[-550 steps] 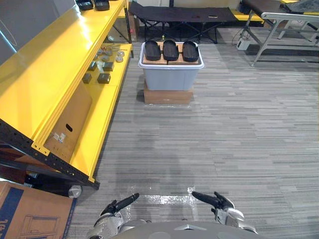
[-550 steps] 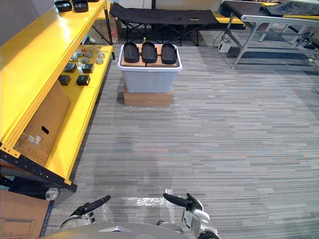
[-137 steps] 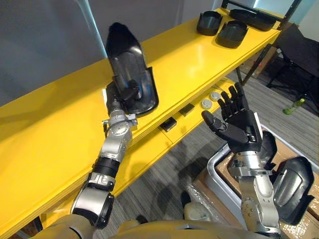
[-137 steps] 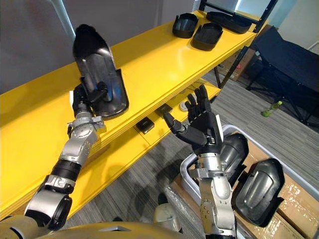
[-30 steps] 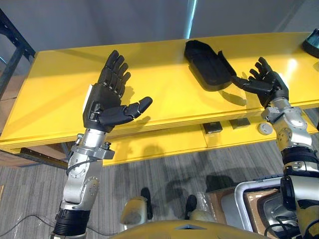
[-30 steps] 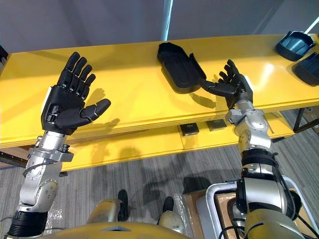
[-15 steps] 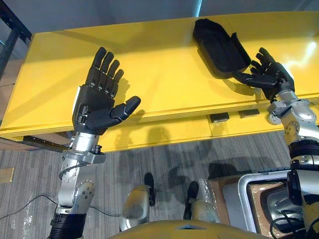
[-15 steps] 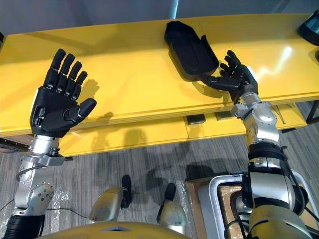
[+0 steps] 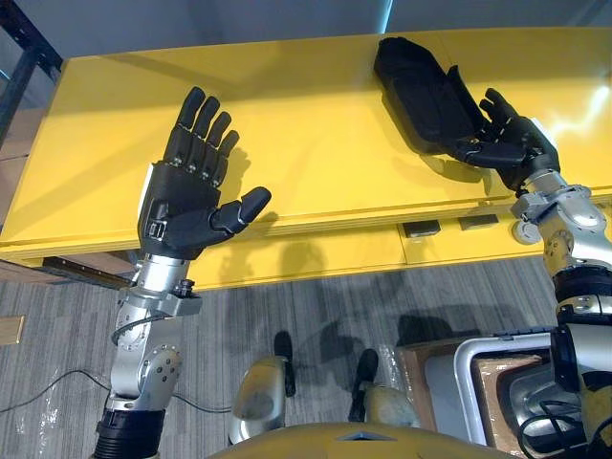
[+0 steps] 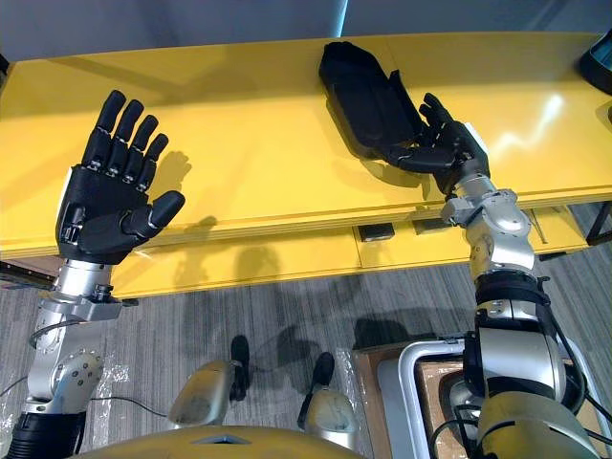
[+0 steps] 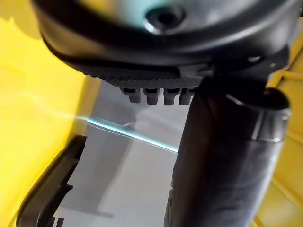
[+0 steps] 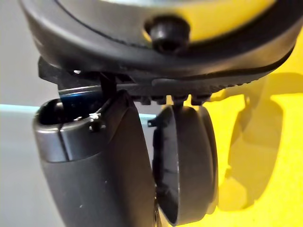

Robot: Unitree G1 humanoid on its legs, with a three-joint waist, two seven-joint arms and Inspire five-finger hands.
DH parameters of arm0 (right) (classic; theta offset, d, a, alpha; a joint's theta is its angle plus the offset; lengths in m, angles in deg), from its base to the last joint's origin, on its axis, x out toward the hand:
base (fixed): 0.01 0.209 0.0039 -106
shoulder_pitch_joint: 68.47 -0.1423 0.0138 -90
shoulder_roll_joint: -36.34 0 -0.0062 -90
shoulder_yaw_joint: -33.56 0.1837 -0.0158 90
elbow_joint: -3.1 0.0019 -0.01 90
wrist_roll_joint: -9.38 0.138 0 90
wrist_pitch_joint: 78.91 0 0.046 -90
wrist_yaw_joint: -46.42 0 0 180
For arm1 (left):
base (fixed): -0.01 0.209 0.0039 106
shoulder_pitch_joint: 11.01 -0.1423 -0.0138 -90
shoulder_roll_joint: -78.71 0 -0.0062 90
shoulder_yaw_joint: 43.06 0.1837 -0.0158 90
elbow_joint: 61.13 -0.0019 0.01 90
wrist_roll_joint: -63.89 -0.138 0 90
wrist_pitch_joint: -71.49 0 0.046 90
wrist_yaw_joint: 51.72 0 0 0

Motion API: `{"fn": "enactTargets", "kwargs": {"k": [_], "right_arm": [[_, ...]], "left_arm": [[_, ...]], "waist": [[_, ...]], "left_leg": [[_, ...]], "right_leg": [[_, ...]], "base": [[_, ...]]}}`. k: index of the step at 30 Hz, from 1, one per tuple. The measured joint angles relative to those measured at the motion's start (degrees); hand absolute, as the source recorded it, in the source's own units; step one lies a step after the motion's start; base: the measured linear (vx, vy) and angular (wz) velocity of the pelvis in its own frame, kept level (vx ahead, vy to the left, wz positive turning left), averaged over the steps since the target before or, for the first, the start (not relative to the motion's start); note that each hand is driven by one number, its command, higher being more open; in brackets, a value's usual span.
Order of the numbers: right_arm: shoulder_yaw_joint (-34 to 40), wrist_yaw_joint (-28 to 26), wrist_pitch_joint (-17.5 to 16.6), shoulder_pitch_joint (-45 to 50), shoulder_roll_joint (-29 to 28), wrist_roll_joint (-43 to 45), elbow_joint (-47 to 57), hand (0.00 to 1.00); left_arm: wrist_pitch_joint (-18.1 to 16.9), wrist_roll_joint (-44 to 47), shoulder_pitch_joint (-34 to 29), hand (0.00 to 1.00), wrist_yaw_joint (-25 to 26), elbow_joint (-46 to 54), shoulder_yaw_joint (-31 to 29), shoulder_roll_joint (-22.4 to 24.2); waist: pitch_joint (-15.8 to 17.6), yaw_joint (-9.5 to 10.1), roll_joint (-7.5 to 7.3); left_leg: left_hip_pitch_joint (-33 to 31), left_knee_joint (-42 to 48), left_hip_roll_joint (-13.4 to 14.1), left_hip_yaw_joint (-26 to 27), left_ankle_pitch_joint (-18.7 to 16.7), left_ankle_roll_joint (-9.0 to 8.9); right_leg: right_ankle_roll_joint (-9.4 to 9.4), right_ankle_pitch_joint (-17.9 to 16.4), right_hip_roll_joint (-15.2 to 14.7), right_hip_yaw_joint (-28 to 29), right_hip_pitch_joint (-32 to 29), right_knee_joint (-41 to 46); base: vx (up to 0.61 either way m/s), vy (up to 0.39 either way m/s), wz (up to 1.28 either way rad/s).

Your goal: Walk over and take three plastic housings, then place them on the shelf

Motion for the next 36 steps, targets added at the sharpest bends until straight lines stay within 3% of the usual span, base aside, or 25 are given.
{"fn": "enactTargets", "kwargs": {"k": [8, 15, 22, 26, 31, 36], "right_arm": [[-0.2, -2.3, 0.0, 1.6, 0.0, 0.0, 0.7, 1.00], [-0.2, -2.7, 0.1, 3.4, -0.1, -0.1, 1.2, 1.00], [0.3, 3.2, -0.4, 6.7, -1.0, 0.0, 4.2, 1.00], [11.3, 11.4, -4.3, 15.8, -8.5, -0.1, 21.1, 1.00], [15.7, 18.8, -9.3, 27.0, -18.2, -3.8, 38.4, 1.00], [15.0, 22.7, -9.7, 40.5, -29.3, -10.3, 48.9, 1.00]], "left_arm": [[0.3, 0.0, 0.0, 1.00, -1.5, 0.0, -0.8, 0.0], [1.1, 0.0, -0.1, 1.00, -1.6, -0.2, -0.8, 0.0], [1.3, 0.0, -2.9, 1.00, -2.4, -1.9, -0.6, 0.0], [1.3, 0.0, -6.4, 1.00, -3.5, -0.7, -1.2, 2.1], [1.2, 0.0, -9.1, 1.00, -5.3, 3.4, -1.6, 7.2], [1.1, -0.1, -9.0, 1.00, -7.1, 6.7, 2.3, 9.5]], "waist": [[0.0, 0.41, -0.28], [-0.3, 0.39, -1.38], [-1.1, 0.35, -2.36], [-2.5, 0.02, -2.49], [-5.0, -1.58, -3.02], [-7.8, -4.72, -2.99]], "left_leg": [[3.1, -5.8, -0.5, -0.1, 3.2, -0.47], [5.8, -9.9, -0.7, 0.3, 4.9, -0.78], [9.6, -16.7, -0.7, 0.7, 8.2, -1.24], [10.8, -17.7, -0.8, 1.6, 8.5, -1.35], [12.3, -17.7, -0.8, 3.1, 7.9, -1.60], [14.3, -18.0, -0.8, 6.6, 6.3, -1.95]], "right_leg": [[-0.23, -0.2, 0.0, -0.2, 0.5, 0.0], [-0.20, -0.1, 0.0, 0.0, 1.5, -0.5], [-0.17, -0.2, 0.5, 0.1, 2.2, -1.1], [-0.08, -0.2, 0.4, 0.3, 2.5, -1.1], [0.05, -0.3, 0.4, 1.6, 3.5, -1.7], [0.72, -0.9, 0.3, 4.6, 3.3, -1.8]], "base": [[-0.01, -0.008, 0.01], [0.00, 0.000, -0.01], [0.00, -0.002, -0.02], [0.01, 0.008, -0.08], [0.02, 0.007, -0.12], [-0.02, 0.019, -0.37]]}}
